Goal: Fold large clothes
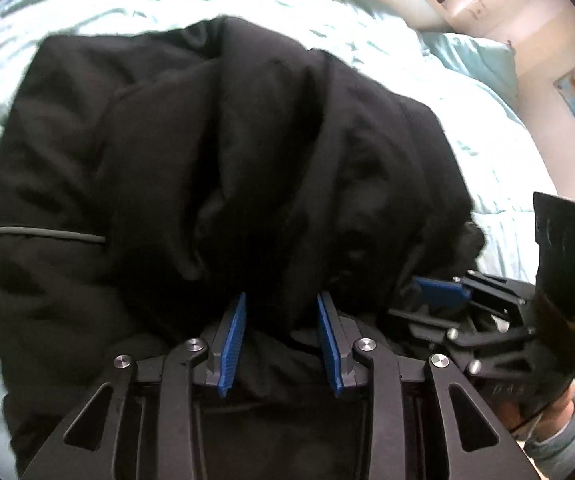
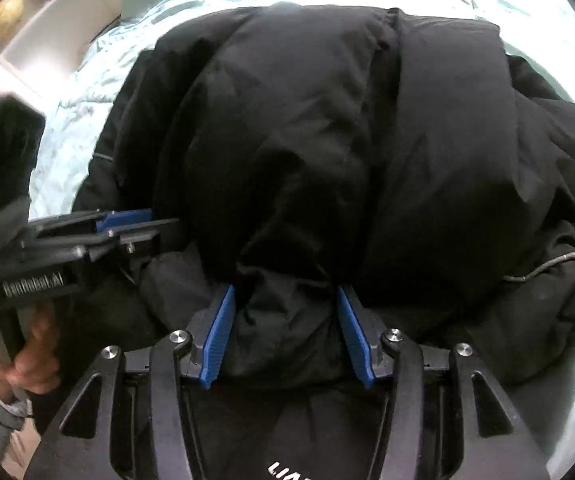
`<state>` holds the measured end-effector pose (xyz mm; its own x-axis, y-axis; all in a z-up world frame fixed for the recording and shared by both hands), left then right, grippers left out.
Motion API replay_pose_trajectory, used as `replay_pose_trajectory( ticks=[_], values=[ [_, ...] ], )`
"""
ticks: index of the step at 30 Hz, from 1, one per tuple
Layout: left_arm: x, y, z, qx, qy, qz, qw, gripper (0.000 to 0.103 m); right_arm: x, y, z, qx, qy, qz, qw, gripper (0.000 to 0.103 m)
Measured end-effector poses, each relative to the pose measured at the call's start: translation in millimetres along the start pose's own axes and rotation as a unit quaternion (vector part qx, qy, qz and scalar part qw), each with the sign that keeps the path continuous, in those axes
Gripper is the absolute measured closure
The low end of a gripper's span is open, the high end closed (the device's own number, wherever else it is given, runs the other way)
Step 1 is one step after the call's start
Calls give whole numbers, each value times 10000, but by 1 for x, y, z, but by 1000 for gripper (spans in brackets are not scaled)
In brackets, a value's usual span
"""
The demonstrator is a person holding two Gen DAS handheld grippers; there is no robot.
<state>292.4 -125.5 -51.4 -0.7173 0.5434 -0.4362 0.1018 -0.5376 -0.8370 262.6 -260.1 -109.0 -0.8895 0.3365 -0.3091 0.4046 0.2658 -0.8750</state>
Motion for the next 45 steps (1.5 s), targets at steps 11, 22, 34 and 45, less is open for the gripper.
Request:
replay_pose_trajectory(
  ticks=[11, 22, 34, 45],
  values=[
    [107, -132, -46, -397, -613, 38, 9973, 49, 75, -94, 37, 177, 253, 170, 9994, 47],
    [253, -176, -108, -725, -2717, -348, 9590, 49, 167, -124, 124, 410, 1495, -226, 9877, 47],
    [276, -165, -63, -592, -2238, -982, 9679, 51, 200, -147, 135, 825, 1706, -252, 9816, 47],
    [266, -150, -39, -1217, -1781, -1279, 9680, 72, 275, -149, 196, 854, 2538, -852, 9597, 47]
  ],
)
Point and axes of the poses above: each gripper's, at about its wrist camera, not at the fingertips, and y roughly the way its jaws point, z to its right, x to its underside, the point moved 2 cm from there along y, roughly the way its jaws point, and after that the axes turned 9 degrees about y, right-handed, at the moved point
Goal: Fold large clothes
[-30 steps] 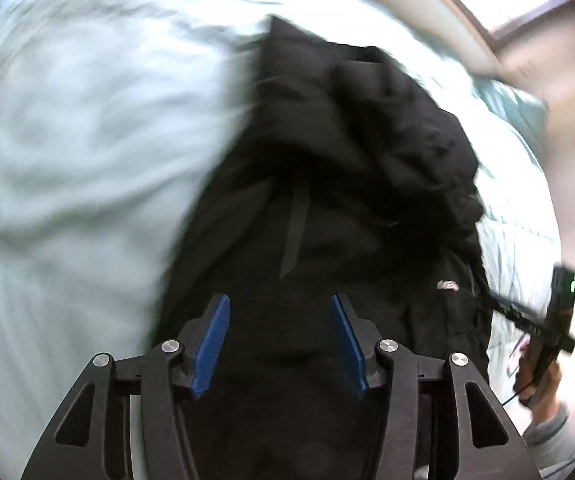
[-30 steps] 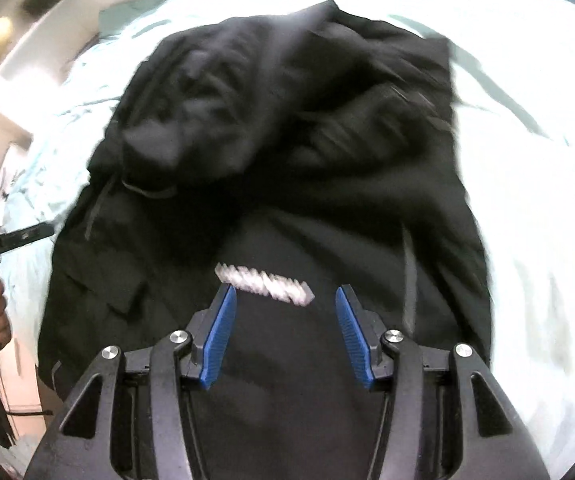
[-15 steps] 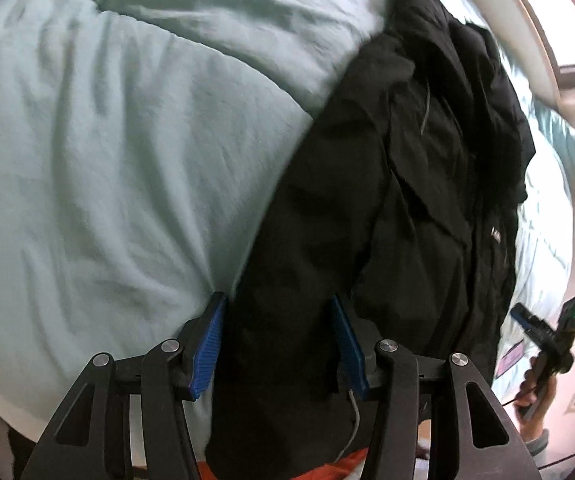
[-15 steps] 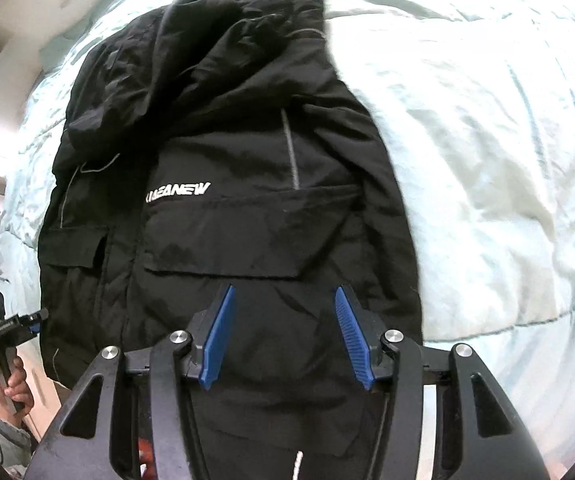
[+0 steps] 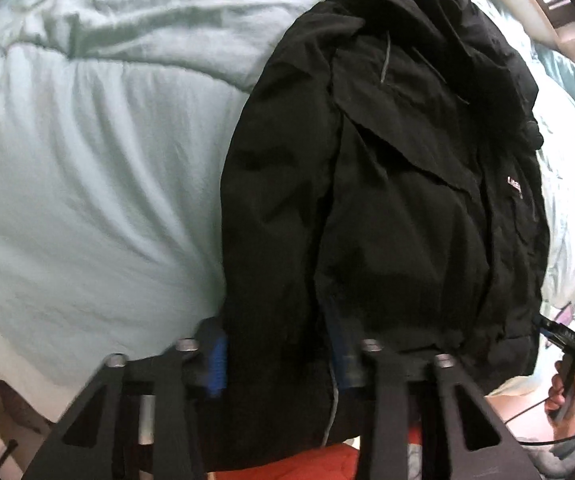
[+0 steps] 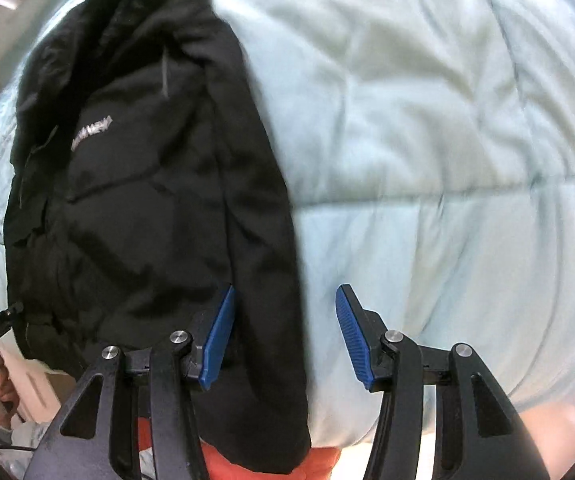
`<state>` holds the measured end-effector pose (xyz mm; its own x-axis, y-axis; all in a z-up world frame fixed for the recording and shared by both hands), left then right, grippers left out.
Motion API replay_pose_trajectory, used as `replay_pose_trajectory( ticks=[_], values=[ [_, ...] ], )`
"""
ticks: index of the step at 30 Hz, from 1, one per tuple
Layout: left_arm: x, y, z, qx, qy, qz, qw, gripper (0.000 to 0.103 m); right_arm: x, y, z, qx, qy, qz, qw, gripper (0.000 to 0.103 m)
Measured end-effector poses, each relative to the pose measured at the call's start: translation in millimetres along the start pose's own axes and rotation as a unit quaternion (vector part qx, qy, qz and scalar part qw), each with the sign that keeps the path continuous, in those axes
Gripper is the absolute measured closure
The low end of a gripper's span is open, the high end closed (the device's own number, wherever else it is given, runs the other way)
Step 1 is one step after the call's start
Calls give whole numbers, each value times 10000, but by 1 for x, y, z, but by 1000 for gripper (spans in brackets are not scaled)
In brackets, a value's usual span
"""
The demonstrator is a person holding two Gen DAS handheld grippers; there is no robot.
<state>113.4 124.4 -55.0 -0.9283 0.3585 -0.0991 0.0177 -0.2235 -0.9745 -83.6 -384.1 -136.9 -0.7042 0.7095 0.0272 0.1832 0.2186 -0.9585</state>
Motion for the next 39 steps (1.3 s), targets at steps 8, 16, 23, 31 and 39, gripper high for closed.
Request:
replay_pose_trajectory(
  ticks=[8, 16, 23, 31, 39],
  values=[
    [1, -46, 12, 1194, 175, 292, 9923, 86, 33, -7, -18, -222, -278, -362, 9987, 60],
    [16, -5, -13, 1818, -827, -25, 9798, 82, 41, 20, -3, -622, 143, -939, 9935, 60],
    [12, -18, 9, 1819, -525, 77, 9819, 83, 45, -22, -30, -861, -619, -589, 9926, 85],
    [12, 4, 5, 1817, -826, -99, 9798, 87, 40, 5, -21, -825, -266, -1058, 9906, 65],
    [-55, -82, 1, 2239, -993, 1432, 9589, 93, -6, -67, -51, -1541, -389, -213, 9871, 90]
  ],
)
Point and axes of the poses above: each gripper's, at about its wrist camera, not at the fingertips, and y roughly the way its jaws point, z to its right, x to its underside, the point moved 2 cm from there along y, roughly the way its jaws point, and after that the axes turned 9 degrees about y, right-handed, at the moved point
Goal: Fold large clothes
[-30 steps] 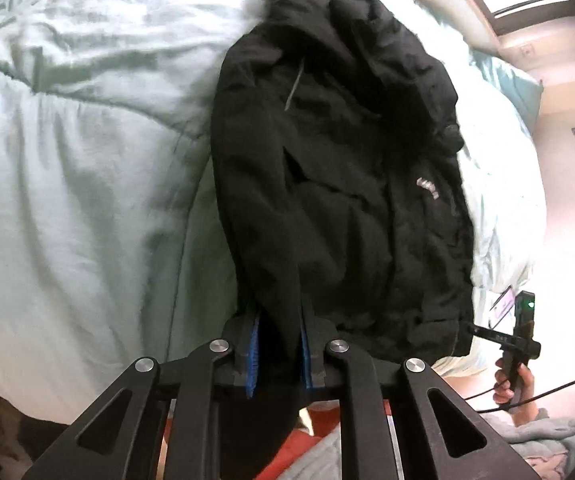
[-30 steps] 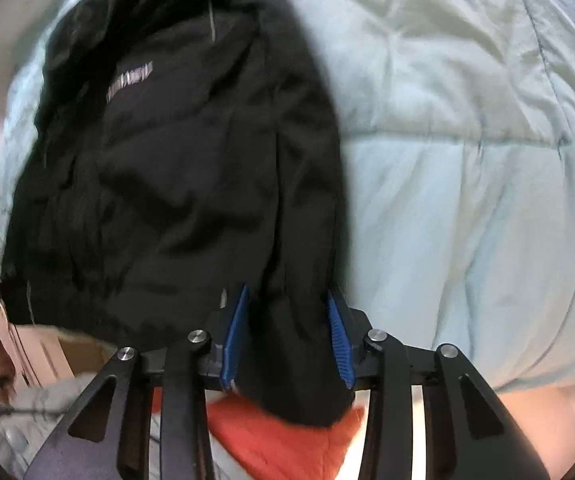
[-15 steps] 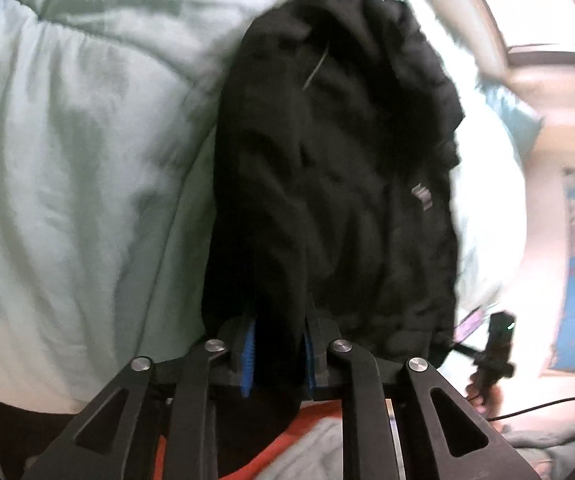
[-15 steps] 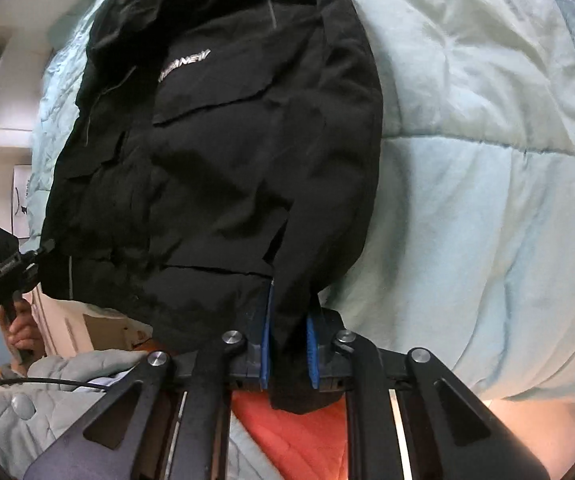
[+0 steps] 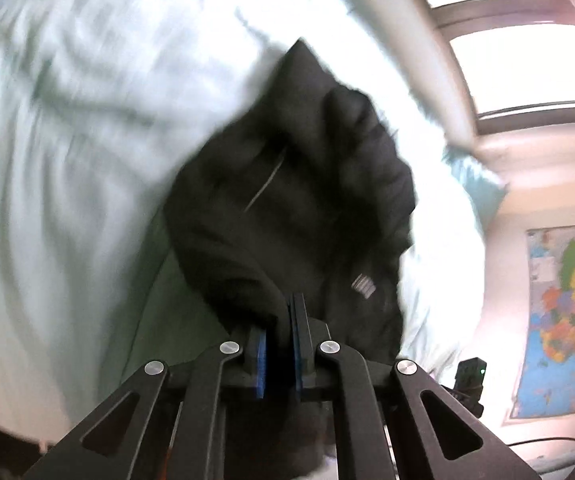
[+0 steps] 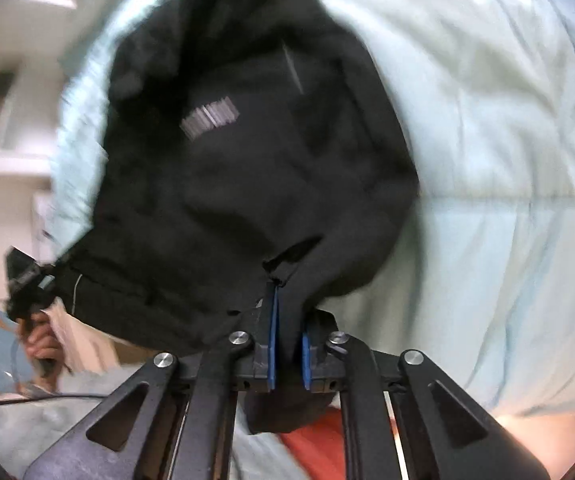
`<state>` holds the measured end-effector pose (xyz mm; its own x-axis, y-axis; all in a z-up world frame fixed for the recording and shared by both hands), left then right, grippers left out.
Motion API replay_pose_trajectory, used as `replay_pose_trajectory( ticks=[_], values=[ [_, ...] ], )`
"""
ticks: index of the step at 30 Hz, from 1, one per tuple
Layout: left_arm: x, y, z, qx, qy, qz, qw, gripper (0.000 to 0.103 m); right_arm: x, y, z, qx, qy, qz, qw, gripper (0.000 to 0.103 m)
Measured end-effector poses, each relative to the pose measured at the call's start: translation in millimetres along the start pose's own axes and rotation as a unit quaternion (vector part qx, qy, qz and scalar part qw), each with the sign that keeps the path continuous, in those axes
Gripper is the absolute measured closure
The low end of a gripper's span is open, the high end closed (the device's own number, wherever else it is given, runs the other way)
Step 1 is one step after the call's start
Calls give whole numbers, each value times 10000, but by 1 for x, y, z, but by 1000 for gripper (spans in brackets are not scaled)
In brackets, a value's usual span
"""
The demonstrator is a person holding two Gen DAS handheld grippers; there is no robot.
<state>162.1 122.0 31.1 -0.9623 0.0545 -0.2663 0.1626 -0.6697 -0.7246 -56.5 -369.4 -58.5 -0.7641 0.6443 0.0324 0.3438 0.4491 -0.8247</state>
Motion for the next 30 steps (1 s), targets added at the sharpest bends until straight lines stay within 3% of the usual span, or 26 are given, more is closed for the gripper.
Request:
replay_pose_trajectory(
  ticks=[6, 10, 13, 17, 22, 25, 30],
  values=[
    [-86, -8, 46, 452, 391, 735, 9955, 93, -83, -55, -37, -881, -74, 720, 9935, 91],
    [-149, 0, 61, 386, 633, 1092, 9912, 93, -144, -80, -71, -1342, -61, 1197, 9837, 90],
    [-197, 23, 70, 242, 715, 1228, 9896, 92, -194, -91, -91, -1327, -181, 1579, 9783, 90],
    [-251, 90, 64, -273, 658, 1021, 9922, 90, -266, -73, -98, -1181, -1, 1715, 9781, 90],
    [-281, 178, 35, -1066, 618, 409, 9915, 89, -334, 6, -82, -530, 613, 1316, 9880, 84],
    [-278, 217, 17, -1276, 630, 85, 9898, 87, -350, 46, -72, -176, 799, 1003, 9916, 83],
    [-277, 222, 11, -1268, 764, -77, 9889, 86, -356, 68, -63, -196, 840, 816, 9929, 83]
  ],
)
Point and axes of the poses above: each gripper's, at about its wrist camera, not at the fingertips, and y roughly the way its jaws point, z to its right, x to its underside, the point moved 2 cm from there along y, roughly the way its jaws point, and after that the axes turned 9 degrees about y, right-handed, at the moved point
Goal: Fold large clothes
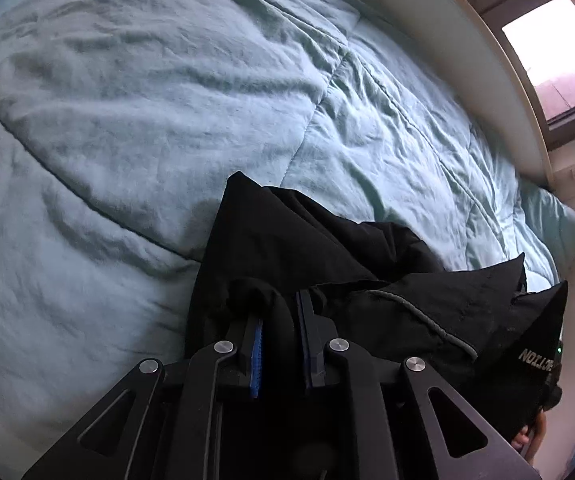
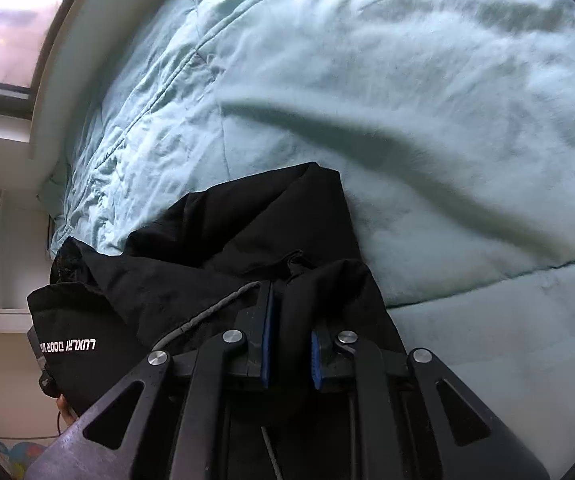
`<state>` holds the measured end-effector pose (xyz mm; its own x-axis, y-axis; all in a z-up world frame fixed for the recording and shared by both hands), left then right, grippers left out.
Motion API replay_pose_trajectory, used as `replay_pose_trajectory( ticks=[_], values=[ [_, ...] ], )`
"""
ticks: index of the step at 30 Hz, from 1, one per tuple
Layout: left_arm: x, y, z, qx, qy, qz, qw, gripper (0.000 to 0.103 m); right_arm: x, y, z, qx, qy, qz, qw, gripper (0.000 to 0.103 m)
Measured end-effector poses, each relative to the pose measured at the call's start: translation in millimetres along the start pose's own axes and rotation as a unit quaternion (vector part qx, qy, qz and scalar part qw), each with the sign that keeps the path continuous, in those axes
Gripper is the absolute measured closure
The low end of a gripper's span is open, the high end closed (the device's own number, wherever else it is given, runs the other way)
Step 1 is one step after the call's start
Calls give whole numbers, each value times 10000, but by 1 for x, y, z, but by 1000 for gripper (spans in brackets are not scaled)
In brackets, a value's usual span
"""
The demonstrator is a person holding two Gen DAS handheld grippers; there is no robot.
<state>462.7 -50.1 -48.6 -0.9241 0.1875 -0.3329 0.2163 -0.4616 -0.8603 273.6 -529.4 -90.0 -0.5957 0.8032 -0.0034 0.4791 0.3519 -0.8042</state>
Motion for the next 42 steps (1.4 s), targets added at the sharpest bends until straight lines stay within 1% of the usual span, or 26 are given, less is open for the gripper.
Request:
replay_pose_trajectory(
  ticks=[1, 3, 4, 6, 7, 9, 10, 11, 12, 14, 16, 17, 20, 24, 26, 27, 30, 33, 34, 35, 36, 37, 38, 39, 40, 42],
  values=[
    [-2, -5, 2, -54, 165, -114, 9998, 86, 0, -2, 0, -31, 10, -38, 10000, 83],
    [-5, -21, 5, -60, 373, -179, 9991, 86, -1, -5, 2, -64, 8, -68, 10000, 83],
    [-6, -31, 5, 28, 408, -175, 9990, 85, 0, -13, 1, -118, 0, -72, 9999, 81],
    [-5, -59, 1, 390, 446, -156, 9981, 80, -1, -28, -3, -246, -110, -9, 9996, 77],
    [-4, -74, -2, 677, 403, -141, 9968, 73, 2, -43, -6, -306, -246, 55, 9992, 77],
    [-1, -96, -7, 1160, 293, -119, 9927, 63, 6, -61, -12, -421, -394, 110, 9983, 70],
    [0, -106, -8, 1258, 296, -76, 9916, 52, 9, -72, -15, -490, -495, 152, 9975, 68],
    [2, -121, -9, 1156, 376, 84, 9925, 36, 13, -81, -19, -488, -629, 237, 9965, 57],
    [2, -130, -8, 1051, 438, 177, 9933, 31, 14, -87, -22, -419, -731, 349, 9958, 46],
    [2, -143, -6, 1005, 550, 304, 9930, 30, 17, -99, -26, -277, -947, 599, 9933, 43],
    [-1, -148, -8, 910, 559, 455, 9932, 29, 15, -103, -28, -393, -1053, 657, 9915, 43],
    [-4, -144, -8, 801, 540, 482, 9942, 29, 14, -103, -29, -370, -1118, 683, 9907, 42],
    [-19, -105, -5, 478, 642, 217, 9966, 29, 5, -85, -35, -87, -1444, 654, 9873, 41],
    [-40, -60, -8, 120, 742, 147, 9971, 29, -15, -42, -47, 504, -2128, 640, 9737, 41],
    [-49, -48, -15, 235, 663, 214, 9973, 29, -27, -29, -48, 739, -2331, 708, 9671, 41],
    [-54, -42, -18, 382, 634, 203, 9970, 29, -33, -22, -48, 788, -2437, 699, 9641, 41],
    [-61, -20, -22, 952, 648, -113, 9933, 29, -42, -4, -45, 753, -2755, 407, 9575, 41],
    [-66, -3, -17, 1153, 738, -274, 9902, 29, -48, 11, -43, 506, -2815, 110, 9582, 41],
    [-67, 0, -14, 1169, 756, -255, 9899, 35, -49, 18, -44, 450, -2801, 4, 9589, 41],
    [-67, -1, -10, 1158, 817, -177, 9897, 70, -49, 20, -45, 437, -2790, -31, 9593, 54],
    [-67, -3, -5, 1086, 904, -171, 9898, 86, -48, 20, -47, 446, -2803, 38, 9589, 66],
    [-66, -7, 0, 912, 1022, -115, 9905, 89, -47, 17, -48, 517, -2846, 127, 9572, 70],
    [-64, -16, 4, 684, 1141, 59, 9911, 90, -44, 12, -49, 595, -2905, 225, 9548, 77],
    [-62, -28, 7, 553, 1215, 237, 9908, 90, -40, 4, -50, 666, -2960, 382, 9521, 80],
    [-62, -41, 9, 514, 1196, 420, 9906, 91, -36, -11, -51, 729, -2973, 634, 9499, 80],
    [-70, -64, 12, 624, 1141, 745, 9887, 91, -31, -36, -57, 772, -3012, 993, 9453, 83]
  ],
)
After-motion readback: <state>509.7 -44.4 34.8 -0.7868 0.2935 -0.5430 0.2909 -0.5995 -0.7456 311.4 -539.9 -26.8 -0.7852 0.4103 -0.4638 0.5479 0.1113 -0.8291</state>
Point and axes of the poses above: each gripper's, at about its wrist camera, not at the fingertips, and y roughly the way its jaws point, z to its right, x to its underside, the point moved 2 cm from there along y, roughly the way its jaws point, and after that the axes turned 9 degrees about y, right-handed, at the moved point
